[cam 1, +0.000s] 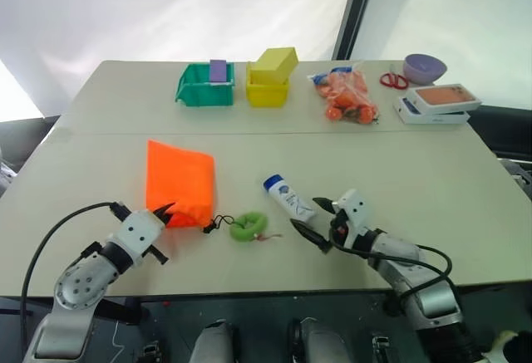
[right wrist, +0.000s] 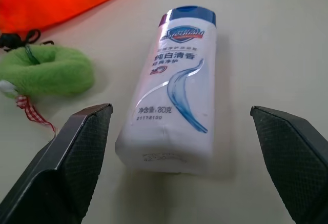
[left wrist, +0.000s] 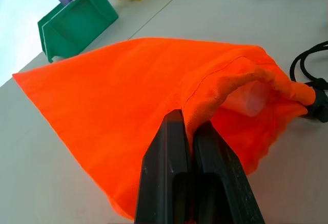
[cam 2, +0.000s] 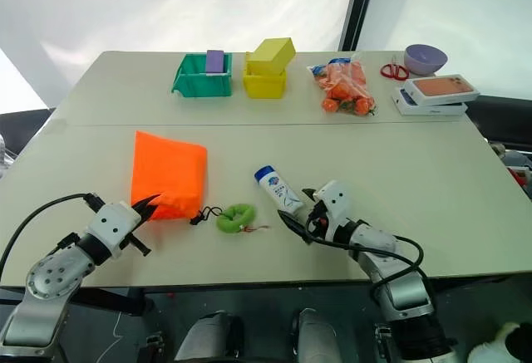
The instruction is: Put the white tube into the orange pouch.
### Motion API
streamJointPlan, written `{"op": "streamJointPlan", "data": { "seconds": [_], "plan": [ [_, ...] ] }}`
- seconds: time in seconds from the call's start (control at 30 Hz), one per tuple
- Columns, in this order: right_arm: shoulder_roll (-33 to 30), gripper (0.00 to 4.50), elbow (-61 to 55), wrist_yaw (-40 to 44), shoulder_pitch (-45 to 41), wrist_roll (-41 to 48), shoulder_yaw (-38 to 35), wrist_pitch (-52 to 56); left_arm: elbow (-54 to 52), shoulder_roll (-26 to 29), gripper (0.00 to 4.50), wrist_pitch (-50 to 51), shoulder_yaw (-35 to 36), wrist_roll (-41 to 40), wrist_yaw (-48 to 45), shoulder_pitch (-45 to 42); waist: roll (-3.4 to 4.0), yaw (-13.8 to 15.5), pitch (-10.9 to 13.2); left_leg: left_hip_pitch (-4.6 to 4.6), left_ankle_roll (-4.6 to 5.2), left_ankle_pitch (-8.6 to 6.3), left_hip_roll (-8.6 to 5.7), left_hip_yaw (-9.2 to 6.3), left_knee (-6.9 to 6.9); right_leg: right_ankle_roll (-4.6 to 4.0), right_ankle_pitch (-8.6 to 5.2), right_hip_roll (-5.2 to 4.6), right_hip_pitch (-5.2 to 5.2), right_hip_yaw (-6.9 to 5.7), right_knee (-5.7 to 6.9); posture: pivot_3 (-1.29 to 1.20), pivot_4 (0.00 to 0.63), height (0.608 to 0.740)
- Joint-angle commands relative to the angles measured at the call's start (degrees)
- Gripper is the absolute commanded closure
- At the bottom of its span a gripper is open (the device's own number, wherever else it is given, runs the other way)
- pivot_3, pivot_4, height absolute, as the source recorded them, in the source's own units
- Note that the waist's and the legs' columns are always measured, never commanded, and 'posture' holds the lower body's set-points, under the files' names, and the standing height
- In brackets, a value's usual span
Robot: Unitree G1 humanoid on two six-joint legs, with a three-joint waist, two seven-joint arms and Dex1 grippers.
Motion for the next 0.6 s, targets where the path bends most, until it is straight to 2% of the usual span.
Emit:
{"op": "streamJointPlan", "data": {
  "seconds": [0.03,0.13,0.2,0.27,0.43,0.6],
  "plan": [
    [0.8,0.0,0.0,-1.1,-1.3,-1.1,-0.1,-1.2,-2.0,-0.1,4.46,0.1,0.1,-0.4,0.2,-0.1,0.0,0.0,0.0,0.0,0.0,0.0,-0.01,0.0,0.0,0.0,0.0,-0.01,0.0,0.0,0.0,0.0,0.15,0.74],
    [1.3,0.8,0.1,-1.3,-1.5,-1.0,-0.4,-0.8,-2.1,-0.2,4.5,0.3,0.0,-0.5,0.2,0.0,0.0,0.0,0.0,0.0,0.0,0.0,0.0,0.0,0.0,0.0,0.0,0.0,0.0,0.0,0.0,0.0,0.15,0.74],
    [1.3,1.91,-0.3,-1.3,-1.4,-0.9,-0.4,-0.6,-2.3,-0.4,4.5,0.5,0.0,-0.7,0.2,-0.1,0.0,0.0,0.0,0.0,0.01,0.0,0.0,0.0,0.0,0.0,0.0,0.0,0.0,0.0,0.01,0.0,0.15,0.74],
    [1.1,2.69,-0.9,-1.0,-1.2,-0.6,-0.6,-0.2,-2.7,-0.6,4.5,1.1,-0.1,-1.1,0.0,-0.2,-0.02,0.0,0.0,0.01,0.01,0.0,0.0,0.0,0.0,0.0,0.0,0.0,0.02,0.0,0.01,0.0,0.15,0.74],
    [0.4,2.69,-2.5,0.2,-1.5,0.6,-1.4,-0.1,-4.9,-1.3,4.5,5.1,-1.4,-3.2,-0.7,-3.2,-0.03,0.1,0.0,0.01,0.01,0.0,0.0,0.0,0.02,0.0,0.0,0.0,0.02,0.0,0.02,0.0,0.15,0.74],
    [-1.1,2.69,-6.7,4.8,-2.1,5.9,-2.5,2.3,-7.1,-4.3,4.5,15.1,-4.2,-6.8,0.2,-11.7,-0.05,0.1,0.0,0.0,0.03,0.01,-0.02,-0.01,0.08,0.02,0.02,0.02,0.14,-0.01,0.04,0.0,0.15,0.74]
  ]
}}
